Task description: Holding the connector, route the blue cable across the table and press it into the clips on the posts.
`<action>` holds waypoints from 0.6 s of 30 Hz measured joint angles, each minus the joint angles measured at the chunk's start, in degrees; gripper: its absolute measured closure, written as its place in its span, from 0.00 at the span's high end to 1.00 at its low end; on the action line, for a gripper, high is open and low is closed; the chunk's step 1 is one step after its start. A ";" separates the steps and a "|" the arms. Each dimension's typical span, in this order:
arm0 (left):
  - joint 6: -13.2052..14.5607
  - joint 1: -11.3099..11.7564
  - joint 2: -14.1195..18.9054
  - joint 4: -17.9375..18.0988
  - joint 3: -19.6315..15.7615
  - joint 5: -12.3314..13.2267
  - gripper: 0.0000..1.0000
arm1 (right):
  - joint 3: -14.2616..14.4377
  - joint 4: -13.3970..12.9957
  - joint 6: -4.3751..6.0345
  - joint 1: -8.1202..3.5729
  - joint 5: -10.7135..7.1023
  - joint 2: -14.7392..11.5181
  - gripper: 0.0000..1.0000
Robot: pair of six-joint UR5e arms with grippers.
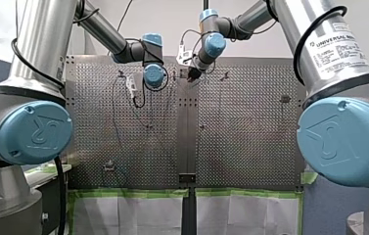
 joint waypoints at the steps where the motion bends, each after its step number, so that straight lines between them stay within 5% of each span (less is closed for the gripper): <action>1: 0.06 0.04 0.01 0.14 0.00 0.31 0.00 | -0.02 0.00 0.01 -0.01 -0.01 -0.05 0.00; 18: 0.13 1.05 0.03 2.04 0.36 8.67 0.00 | -0.06 -0.07 0.29 -0.70 -0.28 -1.87 0.00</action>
